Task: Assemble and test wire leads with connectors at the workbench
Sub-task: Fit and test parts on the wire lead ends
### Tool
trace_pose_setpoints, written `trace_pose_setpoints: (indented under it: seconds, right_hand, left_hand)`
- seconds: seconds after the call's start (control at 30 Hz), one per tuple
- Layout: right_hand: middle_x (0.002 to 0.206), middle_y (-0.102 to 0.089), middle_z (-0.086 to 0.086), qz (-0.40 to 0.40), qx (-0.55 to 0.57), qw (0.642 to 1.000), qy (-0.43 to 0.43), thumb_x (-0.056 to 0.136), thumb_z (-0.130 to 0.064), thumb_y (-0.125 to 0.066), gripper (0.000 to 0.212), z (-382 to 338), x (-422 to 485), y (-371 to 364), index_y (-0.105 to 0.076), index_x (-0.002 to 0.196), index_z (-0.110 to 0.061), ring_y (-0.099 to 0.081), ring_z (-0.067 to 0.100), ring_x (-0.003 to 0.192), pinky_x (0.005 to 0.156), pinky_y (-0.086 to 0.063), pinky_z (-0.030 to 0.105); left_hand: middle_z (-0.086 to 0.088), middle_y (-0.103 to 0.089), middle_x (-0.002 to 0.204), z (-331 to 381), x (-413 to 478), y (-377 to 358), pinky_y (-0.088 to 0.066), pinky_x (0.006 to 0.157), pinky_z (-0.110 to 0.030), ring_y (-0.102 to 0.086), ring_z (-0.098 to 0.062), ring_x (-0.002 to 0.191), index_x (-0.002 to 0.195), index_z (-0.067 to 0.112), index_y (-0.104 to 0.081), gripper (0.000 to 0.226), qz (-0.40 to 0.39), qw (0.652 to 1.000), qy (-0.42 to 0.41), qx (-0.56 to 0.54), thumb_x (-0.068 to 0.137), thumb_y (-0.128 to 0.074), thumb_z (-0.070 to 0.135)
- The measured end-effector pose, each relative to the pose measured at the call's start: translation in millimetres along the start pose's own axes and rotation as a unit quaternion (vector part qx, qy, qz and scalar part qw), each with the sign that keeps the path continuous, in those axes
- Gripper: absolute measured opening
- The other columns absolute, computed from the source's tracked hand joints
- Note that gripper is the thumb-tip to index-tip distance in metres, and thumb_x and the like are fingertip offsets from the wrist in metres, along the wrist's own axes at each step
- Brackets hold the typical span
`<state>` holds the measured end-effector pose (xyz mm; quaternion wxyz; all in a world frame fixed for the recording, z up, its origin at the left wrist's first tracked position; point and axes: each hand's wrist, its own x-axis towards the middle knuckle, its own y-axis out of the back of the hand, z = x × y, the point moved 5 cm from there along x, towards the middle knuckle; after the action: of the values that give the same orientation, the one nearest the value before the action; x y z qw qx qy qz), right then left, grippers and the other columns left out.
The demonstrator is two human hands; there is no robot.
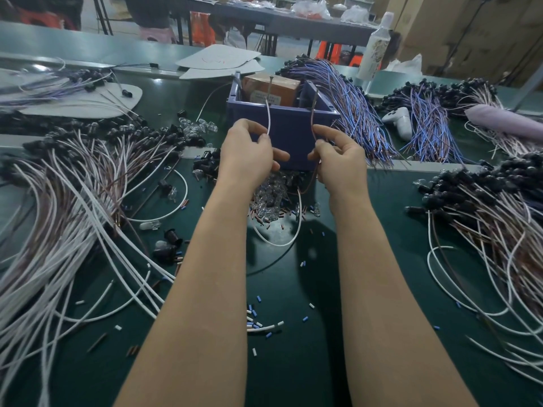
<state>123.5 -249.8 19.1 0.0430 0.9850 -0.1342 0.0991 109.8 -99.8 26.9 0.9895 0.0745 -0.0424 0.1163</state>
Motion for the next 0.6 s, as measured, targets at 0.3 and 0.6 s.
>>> trace_pose_setpoints:
  seconds: [0.3, 0.6]
  right_hand:
    - [0.064, -0.058, -0.002, -0.001, -0.001, 1.0, -0.001, 0.093, -0.006, -0.047, 0.026, 0.6, 0.6, 0.3, -0.064, 0.1, -0.024, -0.05, 0.008, 0.061, 0.052, -0.036, 0.017]
    - [0.063, -0.057, -0.003, 0.005, 0.002, 1.0, -0.006, 0.092, -0.005, -0.046, 0.025, 1.1, -0.3, 0.7, -0.062, 0.098, -0.022, -0.05, 0.005, 0.058, 0.05, -0.036, 0.014]
  left_hand:
    - [0.002, -0.07, 0.063, -0.3, 0.7, -0.6, -0.04, 0.052, -0.023, -0.049, 0.0, 0.037, 0.092, 0.022, -0.045, 0.012, 0.001, 1.0, -0.006, 0.001, 0.098, -0.04, 0.013]
    - [0.002, -0.07, 0.062, -0.7, 1.6, -1.0, -0.04, 0.052, -0.023, -0.049, -0.001, 0.036, 0.09, 0.022, -0.047, 0.014, -0.001, 1.0, -0.005, 0.006, 0.098, -0.04, 0.013]
